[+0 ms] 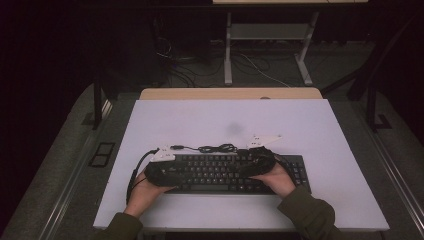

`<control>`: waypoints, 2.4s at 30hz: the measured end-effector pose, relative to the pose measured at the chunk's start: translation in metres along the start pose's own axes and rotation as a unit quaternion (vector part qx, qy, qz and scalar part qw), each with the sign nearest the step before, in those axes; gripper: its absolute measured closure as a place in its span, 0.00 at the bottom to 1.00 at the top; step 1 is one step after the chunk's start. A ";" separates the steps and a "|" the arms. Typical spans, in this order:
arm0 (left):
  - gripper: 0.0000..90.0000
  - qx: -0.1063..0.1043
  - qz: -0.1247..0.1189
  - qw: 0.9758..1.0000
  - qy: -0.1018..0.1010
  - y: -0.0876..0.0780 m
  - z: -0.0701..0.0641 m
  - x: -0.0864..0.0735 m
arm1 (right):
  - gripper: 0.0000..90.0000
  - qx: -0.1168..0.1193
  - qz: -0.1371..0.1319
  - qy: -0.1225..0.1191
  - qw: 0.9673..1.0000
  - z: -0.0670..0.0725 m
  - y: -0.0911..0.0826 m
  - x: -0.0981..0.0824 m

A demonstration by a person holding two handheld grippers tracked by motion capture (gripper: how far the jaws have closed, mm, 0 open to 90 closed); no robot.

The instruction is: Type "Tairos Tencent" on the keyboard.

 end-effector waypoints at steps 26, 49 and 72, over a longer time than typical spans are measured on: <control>0.32 -0.015 -0.022 1.000 -0.002 -0.005 -0.024 0.004 | 0.33 0.001 -0.001 0.006 1.000 -0.003 -0.005 -0.002; 0.65 -0.038 -0.017 0.999 0.021 -0.002 -0.043 0.003 | 0.33 -0.001 -0.002 0.003 1.000 -0.004 -0.005 -0.002; 0.99 -0.068 0.024 0.996 0.047 0.014 -0.054 -0.003 | 0.33 -0.003 -0.002 0.001 1.000 -0.003 -0.004 -0.002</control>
Point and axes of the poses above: each handheld gripper's, and its own axes: y roughly forward along the jaws, x roughly out of its top, z roughly to its left, the point moved 7 cm from there along y, roughly forward along the jaws, and after that the axes turned 1 degree about x, right-handed, at the moved point
